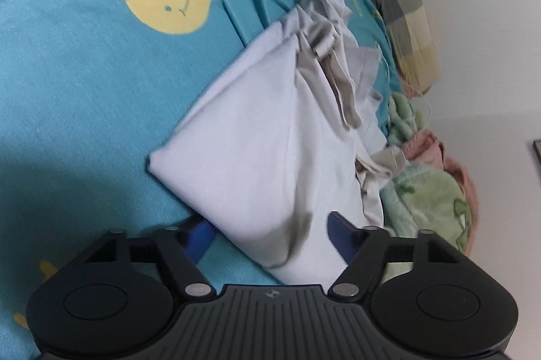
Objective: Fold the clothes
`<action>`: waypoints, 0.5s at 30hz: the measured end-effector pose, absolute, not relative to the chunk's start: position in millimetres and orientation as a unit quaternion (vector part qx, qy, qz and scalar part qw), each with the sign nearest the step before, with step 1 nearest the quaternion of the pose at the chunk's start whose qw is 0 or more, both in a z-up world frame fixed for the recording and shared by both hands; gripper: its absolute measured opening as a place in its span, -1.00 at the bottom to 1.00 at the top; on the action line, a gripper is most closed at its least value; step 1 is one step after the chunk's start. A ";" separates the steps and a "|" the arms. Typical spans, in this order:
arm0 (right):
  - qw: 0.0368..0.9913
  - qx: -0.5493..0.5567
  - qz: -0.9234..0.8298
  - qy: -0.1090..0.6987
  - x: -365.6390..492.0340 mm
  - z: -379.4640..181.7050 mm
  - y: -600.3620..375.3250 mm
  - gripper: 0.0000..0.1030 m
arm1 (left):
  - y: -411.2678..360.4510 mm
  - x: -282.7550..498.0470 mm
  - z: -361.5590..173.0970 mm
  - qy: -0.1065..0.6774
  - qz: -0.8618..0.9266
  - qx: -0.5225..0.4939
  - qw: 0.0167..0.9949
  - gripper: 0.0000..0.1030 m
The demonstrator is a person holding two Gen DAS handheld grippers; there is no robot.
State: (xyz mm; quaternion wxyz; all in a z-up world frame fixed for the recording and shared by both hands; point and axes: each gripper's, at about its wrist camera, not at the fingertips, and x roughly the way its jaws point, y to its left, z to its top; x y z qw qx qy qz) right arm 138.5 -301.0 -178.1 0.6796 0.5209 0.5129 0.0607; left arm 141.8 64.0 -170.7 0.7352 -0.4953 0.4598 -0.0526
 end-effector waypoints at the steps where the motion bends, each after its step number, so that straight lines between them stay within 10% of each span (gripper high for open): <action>1: 0.677 0.520 0.045 0.519 139.2 -184.0 -299.6 0.34 | 66.3 142.5 -173.0 0.457 -0.045 -0.502 0.733 0.01; 6: 0.687 0.540 -0.021 0.486 138.6 -194.2 -307.1 0.24 | 76.1 144.9 -178.7 0.445 -0.019 -0.521 0.728 -0.64; 12: 0.709 0.533 -0.068 0.456 141.2 -193.1 -317.4 -0.67 | 77.5 144.5 -158.2 0.408 -0.027 -0.505 0.760 -0.85; 15: 0.734 0.516 -0.054 0.437 140.9 -179.0 -319.5 -0.82 | 74.6 141.7 -139.2 0.396 -0.039 -0.486 0.778 -0.88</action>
